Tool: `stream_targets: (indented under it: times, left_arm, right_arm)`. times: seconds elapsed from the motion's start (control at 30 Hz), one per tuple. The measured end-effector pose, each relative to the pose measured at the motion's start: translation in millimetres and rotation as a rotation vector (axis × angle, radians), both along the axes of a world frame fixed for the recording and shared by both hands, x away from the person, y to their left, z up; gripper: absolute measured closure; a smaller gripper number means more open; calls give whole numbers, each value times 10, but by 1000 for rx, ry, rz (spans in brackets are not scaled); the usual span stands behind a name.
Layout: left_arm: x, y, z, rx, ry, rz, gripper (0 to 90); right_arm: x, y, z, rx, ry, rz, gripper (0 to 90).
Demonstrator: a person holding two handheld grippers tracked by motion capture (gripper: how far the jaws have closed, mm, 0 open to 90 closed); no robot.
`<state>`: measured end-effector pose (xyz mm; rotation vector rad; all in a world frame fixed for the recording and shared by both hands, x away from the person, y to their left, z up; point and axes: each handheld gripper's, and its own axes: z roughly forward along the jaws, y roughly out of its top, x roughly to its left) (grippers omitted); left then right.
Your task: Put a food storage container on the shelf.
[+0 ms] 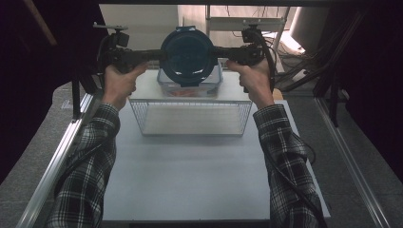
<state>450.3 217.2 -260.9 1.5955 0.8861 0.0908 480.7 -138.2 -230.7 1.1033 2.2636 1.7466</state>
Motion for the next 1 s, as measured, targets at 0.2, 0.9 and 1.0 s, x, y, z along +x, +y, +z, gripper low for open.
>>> stream_targets:
  times: [0.2, 0.9, 1.0]
  left_arm:
    - [16, -7, -30, -11, -10, 15, 538]
    - [-179, -76, 52, 95, -86, 211, 526]
    - [-315, -16, 4, 86, -87, 175, 646]
  right_arm:
    - [5, 2, 0, -13, -8, 0, 531]
    - [-105, 46, -37, -113, -100, -124, 554]
    - [-174, -31, -18, -107, -116, -110, 649]
